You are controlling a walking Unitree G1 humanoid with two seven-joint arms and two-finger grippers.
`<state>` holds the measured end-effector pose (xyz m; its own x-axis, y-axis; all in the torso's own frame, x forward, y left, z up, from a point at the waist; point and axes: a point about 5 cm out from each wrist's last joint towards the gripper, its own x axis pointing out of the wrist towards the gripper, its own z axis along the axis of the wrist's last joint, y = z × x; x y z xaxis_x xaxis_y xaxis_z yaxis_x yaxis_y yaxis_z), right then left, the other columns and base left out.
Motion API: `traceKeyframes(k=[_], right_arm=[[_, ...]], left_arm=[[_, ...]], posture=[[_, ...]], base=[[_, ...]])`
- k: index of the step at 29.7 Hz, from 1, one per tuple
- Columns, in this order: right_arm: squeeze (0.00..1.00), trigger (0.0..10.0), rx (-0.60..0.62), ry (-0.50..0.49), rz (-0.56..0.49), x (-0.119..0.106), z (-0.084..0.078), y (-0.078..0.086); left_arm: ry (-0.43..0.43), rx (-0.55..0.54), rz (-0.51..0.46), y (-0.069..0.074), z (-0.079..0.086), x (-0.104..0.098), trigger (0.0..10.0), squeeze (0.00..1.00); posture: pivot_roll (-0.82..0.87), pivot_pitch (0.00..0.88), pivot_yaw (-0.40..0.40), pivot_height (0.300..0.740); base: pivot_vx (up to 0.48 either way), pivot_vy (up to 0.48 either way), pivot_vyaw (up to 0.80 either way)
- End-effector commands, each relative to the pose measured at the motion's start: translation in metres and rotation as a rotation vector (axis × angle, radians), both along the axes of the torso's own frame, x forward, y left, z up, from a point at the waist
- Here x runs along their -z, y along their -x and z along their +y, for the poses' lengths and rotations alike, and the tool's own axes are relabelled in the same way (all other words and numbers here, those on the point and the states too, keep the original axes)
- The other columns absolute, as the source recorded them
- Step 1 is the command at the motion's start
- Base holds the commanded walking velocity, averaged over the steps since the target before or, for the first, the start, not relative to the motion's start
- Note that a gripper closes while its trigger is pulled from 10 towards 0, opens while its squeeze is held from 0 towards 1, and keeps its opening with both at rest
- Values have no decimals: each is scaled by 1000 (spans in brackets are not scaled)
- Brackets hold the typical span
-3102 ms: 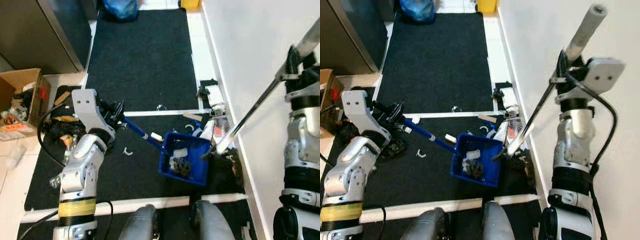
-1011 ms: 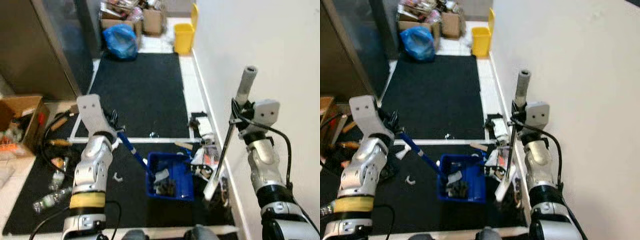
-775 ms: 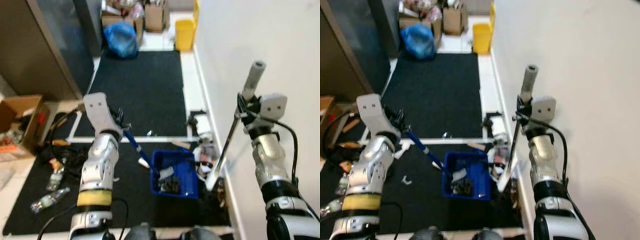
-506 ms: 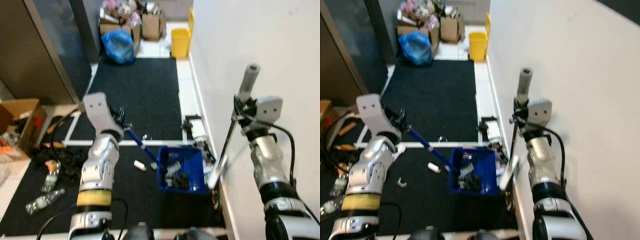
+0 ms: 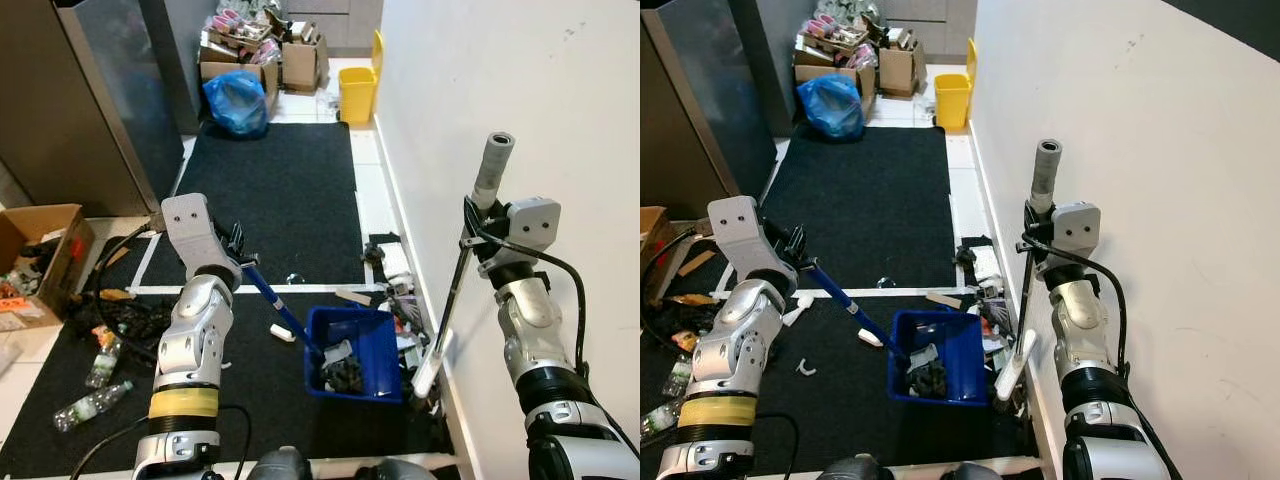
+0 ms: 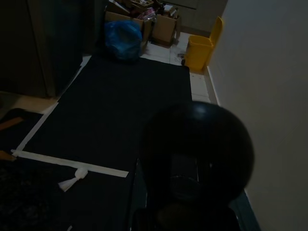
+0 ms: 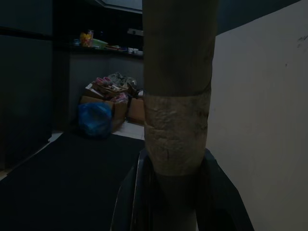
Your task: Sweep floor
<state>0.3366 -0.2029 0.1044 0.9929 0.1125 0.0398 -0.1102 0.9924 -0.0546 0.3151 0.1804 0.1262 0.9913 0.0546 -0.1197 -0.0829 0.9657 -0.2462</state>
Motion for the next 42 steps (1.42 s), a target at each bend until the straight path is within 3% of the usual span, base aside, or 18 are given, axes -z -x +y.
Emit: traceKeyframes(k=[1, 24, 42], right_arm=[[0, 10000, -1, 5, -34, -5, -1, -1], [0, 10000, -20, 17, -19, -1, 2, 0], [0, 10000, -37, 15, -2, 3, 4, 2]], left_arm=[[19, -4, -39, -1, 0, -5, 10000, 0], [-8, 5, -28, 0, -1, -2, 10000, 0], [-7, -6, -13, 3, 0, 1, 10000, 0]], posture=[[67, 7, -21, 740], [71, 5, -23, 740], [74, 16, -26, 740]], base=[[0, 0, 0], [0, 0, 0], [0, 0, 789]])
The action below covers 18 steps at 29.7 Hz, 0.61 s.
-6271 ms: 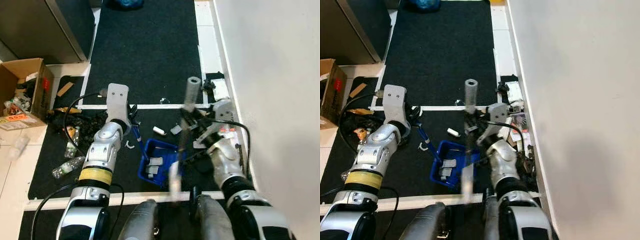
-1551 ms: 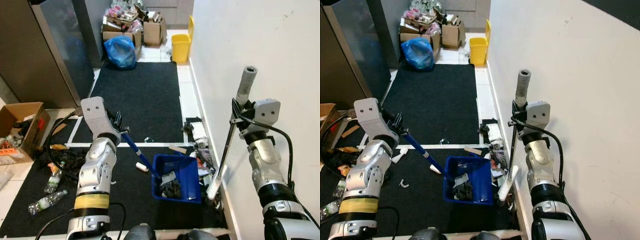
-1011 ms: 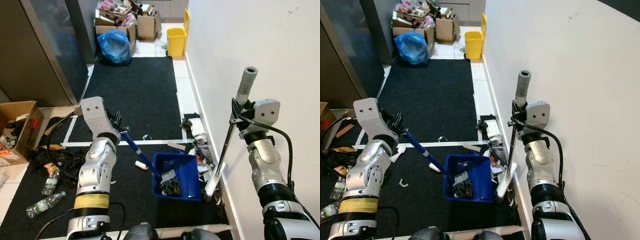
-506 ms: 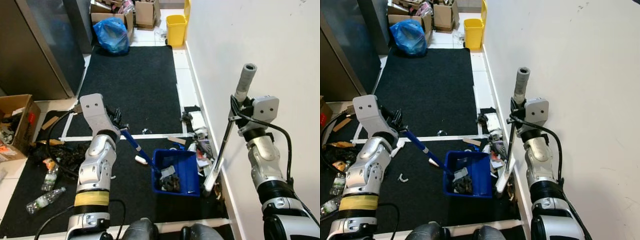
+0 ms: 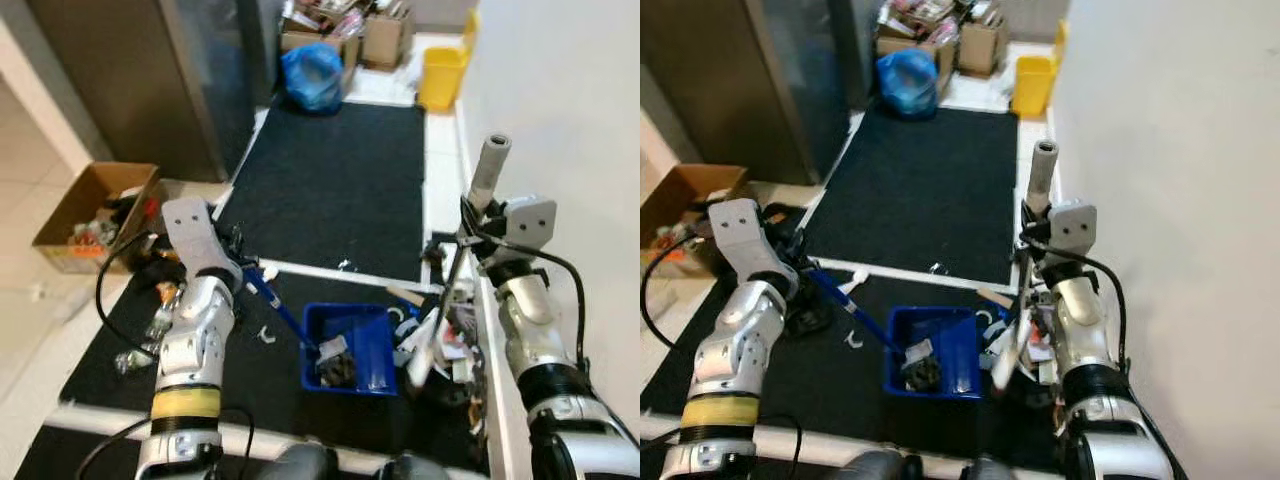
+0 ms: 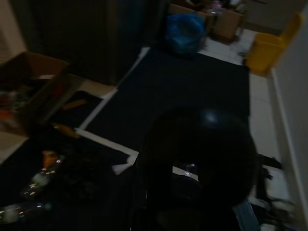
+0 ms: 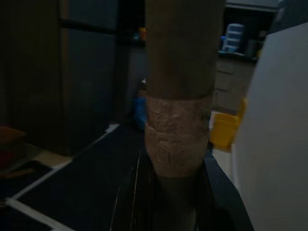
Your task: Sweep floor
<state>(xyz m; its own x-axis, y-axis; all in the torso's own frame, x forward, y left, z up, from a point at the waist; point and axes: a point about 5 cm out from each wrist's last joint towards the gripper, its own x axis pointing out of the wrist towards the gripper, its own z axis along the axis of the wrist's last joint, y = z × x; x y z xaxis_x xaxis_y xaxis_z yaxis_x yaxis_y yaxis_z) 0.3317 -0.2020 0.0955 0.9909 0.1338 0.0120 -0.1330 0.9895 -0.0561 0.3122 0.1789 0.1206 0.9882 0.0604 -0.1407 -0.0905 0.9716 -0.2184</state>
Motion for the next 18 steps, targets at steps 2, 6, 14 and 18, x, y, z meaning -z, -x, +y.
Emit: traceKeyframes(k=[2, 6, 14, 18], right_arm=[[0, 10000, -17, 10, -28, -6, 3, -2], [0, 10000, -21, 9, -26, -5, 3, -2], [0, 10000, -26, 6, -19, -4, 4, -2], [0, 10000, -28, 5, -18, -4, 3, -1]], left_arm=[[19, -4, -35, 0, 1, -5, 10000, 0], [19, -7, -33, 1, 1, -4, 10000, 0], [20, -8, -29, 1, 1, -3, 10000, 0], [20, -8, -28, 1, 1, -3, 10000, 0]], posture=[[74, 16, -26, 740], [75, 20, -28, 740], [74, 22, -29, 740], [72, 26, -29, 740]], base=[[0, 0, 800], [0, 0, 794], [0, 0, 795], [0, 0, 794]])
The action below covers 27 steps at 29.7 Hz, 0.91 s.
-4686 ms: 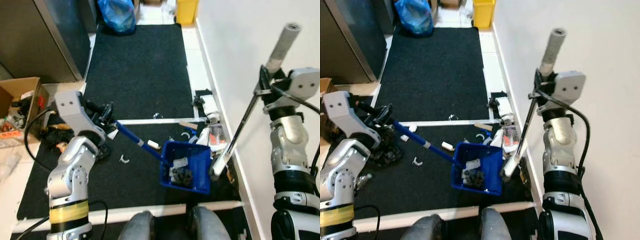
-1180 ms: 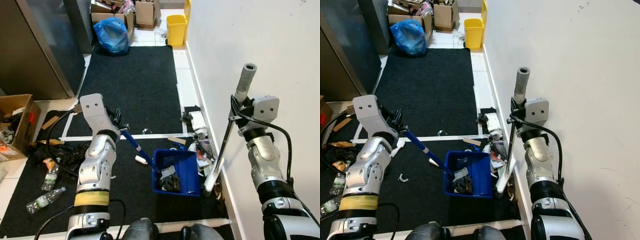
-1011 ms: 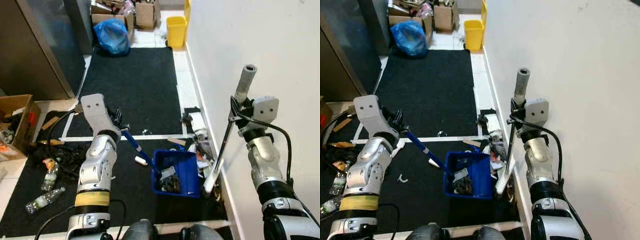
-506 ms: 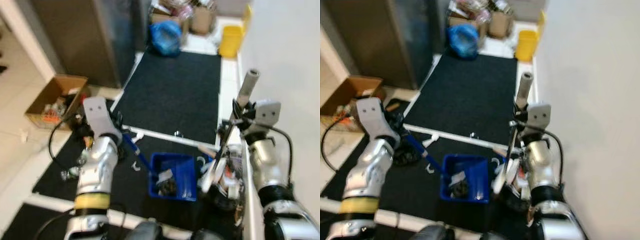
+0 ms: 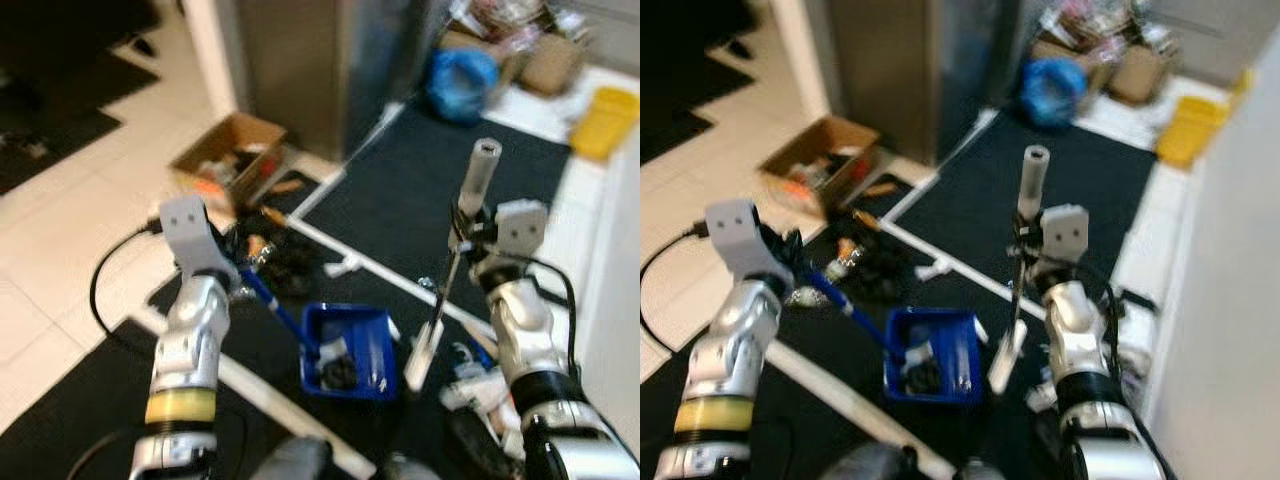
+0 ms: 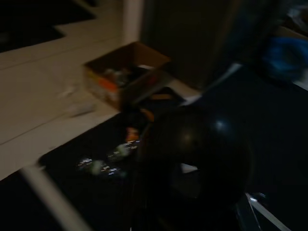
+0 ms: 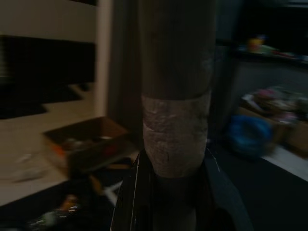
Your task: Sweep floor
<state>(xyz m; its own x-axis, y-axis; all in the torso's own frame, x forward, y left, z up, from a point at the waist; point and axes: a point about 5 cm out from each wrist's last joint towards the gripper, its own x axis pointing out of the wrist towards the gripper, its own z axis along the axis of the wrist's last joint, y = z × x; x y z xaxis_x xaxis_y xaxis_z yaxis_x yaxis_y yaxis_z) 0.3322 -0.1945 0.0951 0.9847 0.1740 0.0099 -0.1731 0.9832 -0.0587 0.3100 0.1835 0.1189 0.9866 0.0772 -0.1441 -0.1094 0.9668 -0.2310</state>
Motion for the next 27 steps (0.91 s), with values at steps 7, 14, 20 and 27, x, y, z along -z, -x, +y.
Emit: traceKeyframes(k=[7, 14, 20, 27], right_arm=[[0, 10000, 12, 2, -16, -3, -4, 0], [0, 10000, 9, 3, -14, -3, -5, 1], [0, 10000, 6, 4, -13, -3, -5, 1], [0, 10000, 3, 4, -13, -3, -4, 1]], left_arm=[[7, 11, -29, -1, -5, -4, 10000, 0], [9, 10, -28, 0, -5, -4, 10000, 0], [10, 10, -27, 0, -5, -3, 10000, 0], [9, 11, -26, 0, -5, -4, 10000, 0]], posture=[[71, 28, -29, 740], [71, 30, -30, 740], [71, 30, -30, 740], [70, 31, -32, 740]], base=[[0, 0, 794], [0, 0, 794], [0, 0, 795], [0, 0, 794]])
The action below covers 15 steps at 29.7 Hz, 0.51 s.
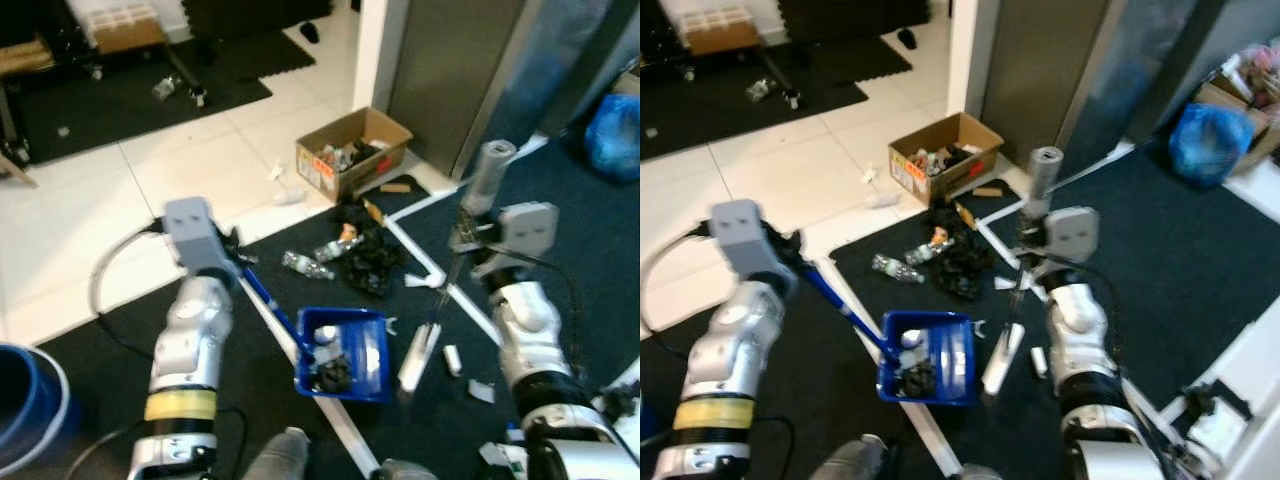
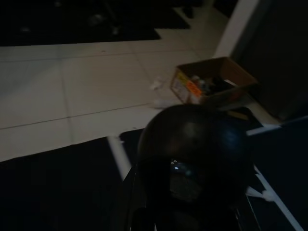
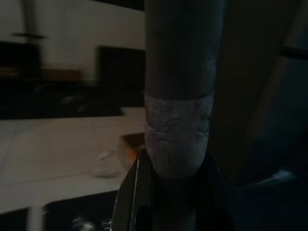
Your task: Sweep floor
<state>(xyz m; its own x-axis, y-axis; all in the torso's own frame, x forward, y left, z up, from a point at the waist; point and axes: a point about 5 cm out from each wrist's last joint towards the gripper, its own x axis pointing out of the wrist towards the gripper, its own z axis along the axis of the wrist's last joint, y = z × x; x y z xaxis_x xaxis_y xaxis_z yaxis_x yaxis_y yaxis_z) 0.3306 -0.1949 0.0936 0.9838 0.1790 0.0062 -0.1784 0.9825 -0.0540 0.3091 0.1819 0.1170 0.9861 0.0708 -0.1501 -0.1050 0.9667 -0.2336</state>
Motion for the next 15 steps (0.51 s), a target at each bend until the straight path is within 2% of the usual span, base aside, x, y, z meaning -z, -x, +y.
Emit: traceKeyframes(k=[1, 15], right_arm=[[0, 10000, 8, 9, -17, -4, -3, -1], [0, 10000, 1, 13, -18, -5, -3, -2]], left_arm=[[6, 6, -33, -1, -4, -5, 10000, 0], [7, 7, -35, -1, -4, -6, 10000, 0]], posture=[[70, 30, -33, 740], [71, 24, -35, 740]], base=[[0, 0, 794], [0, 0, 794]])
